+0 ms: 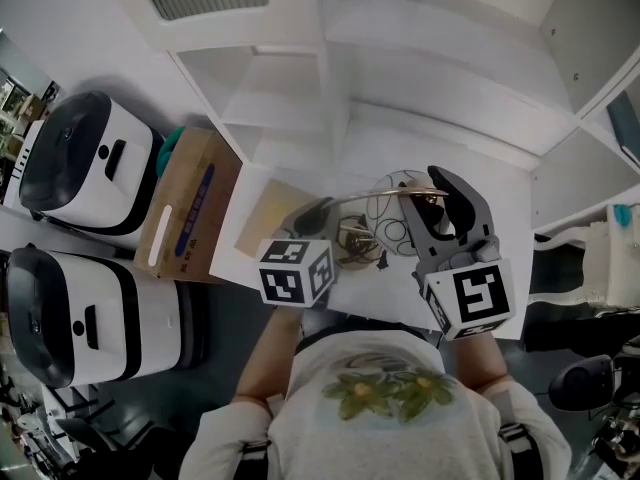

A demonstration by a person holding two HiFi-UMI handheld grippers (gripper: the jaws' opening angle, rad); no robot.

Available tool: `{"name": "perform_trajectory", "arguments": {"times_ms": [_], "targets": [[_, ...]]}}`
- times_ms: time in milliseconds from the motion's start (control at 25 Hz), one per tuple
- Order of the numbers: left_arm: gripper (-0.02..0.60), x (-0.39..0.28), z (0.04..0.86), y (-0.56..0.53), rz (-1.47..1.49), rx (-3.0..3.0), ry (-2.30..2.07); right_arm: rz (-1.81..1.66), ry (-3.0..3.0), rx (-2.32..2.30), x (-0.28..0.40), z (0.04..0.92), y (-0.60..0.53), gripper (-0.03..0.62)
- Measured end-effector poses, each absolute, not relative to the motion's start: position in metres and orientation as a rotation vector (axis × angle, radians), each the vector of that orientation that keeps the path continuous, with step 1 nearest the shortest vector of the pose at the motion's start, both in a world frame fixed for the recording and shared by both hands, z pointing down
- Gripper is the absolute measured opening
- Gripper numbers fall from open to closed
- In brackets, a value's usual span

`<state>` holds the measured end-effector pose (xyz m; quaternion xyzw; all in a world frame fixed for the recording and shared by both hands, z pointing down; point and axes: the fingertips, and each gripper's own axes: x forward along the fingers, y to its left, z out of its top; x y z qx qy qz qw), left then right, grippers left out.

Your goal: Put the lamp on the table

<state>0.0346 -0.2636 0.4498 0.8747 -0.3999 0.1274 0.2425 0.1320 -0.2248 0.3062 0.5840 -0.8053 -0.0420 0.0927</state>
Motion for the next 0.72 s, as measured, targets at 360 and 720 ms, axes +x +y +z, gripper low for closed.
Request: {"name": "perform_trajectory", "arguments": {"times_ms": [360, 720], "targets": [[0.038, 0.035, 0.460, -0.277, 0.385, 2.376, -1.090, -0.083, -2.375, 1.736, 0.134, 0.315, -0.241, 0.187], [0.037, 0.038, 0.469, -0.287, 0.406, 2.355, -1.079, -0.062, -2.362, 1.725, 0.136, 0.323, -0.254, 0.187]]}}
